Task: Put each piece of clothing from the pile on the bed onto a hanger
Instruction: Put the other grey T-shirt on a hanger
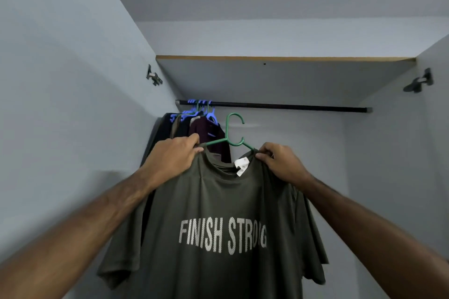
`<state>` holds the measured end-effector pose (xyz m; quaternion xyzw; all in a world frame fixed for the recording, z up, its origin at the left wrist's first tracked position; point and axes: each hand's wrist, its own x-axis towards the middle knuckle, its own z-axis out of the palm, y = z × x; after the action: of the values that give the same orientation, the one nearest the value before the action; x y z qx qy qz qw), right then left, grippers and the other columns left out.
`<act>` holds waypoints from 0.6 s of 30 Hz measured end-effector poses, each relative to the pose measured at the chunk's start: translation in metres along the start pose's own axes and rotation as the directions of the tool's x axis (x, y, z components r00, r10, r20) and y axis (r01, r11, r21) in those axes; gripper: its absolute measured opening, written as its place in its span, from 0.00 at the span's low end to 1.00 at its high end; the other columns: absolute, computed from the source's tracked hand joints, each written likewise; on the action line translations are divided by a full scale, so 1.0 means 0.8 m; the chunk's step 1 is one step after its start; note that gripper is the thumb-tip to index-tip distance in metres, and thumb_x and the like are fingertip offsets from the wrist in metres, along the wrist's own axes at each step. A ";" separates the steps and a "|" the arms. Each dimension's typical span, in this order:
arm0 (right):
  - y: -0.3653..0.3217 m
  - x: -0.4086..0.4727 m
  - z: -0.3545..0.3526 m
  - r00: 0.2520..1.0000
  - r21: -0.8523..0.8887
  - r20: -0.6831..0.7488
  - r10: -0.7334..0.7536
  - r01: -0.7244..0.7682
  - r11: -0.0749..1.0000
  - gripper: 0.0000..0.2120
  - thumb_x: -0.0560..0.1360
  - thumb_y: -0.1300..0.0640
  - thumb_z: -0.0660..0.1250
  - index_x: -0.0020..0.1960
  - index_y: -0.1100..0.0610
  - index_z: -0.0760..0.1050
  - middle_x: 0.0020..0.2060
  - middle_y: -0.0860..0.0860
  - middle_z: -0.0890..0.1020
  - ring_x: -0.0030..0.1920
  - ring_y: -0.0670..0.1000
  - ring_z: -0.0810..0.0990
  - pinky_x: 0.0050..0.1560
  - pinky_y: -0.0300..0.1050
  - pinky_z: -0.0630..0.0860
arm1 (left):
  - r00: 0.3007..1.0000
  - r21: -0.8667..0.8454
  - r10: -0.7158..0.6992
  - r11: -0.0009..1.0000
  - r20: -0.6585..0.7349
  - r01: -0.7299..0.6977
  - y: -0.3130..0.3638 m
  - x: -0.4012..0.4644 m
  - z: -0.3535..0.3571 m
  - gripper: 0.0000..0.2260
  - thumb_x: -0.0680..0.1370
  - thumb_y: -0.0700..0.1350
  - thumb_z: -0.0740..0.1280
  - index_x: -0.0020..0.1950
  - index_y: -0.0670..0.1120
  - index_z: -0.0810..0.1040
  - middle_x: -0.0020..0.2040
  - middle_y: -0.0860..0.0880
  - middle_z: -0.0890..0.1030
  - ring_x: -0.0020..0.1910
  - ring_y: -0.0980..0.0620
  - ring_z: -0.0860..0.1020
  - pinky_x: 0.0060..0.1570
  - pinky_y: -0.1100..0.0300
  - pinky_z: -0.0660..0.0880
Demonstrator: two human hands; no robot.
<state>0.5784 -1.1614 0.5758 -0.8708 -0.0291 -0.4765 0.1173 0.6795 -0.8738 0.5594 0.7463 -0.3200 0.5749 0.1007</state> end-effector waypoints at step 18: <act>0.165 0.351 0.250 0.975 0.146 -0.209 -0.072 0.104 0.984 0.09 0.80 0.47 0.64 0.51 0.51 0.77 0.50 0.51 0.83 0.53 0.55 0.80 0.48 0.48 0.74 | 1.000 0.389 -0.016 0.921 0.022 0.006 -0.093 0.214 0.243 0.06 0.84 0.47 0.54 0.55 0.46 0.67 0.51 0.46 0.80 0.44 0.41 0.78 0.42 0.49 0.72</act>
<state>0.9178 -1.2606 0.6839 -0.8037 -0.0929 -0.5638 0.1661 0.9010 -0.9788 0.6716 0.7603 -0.1966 0.6170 -0.0500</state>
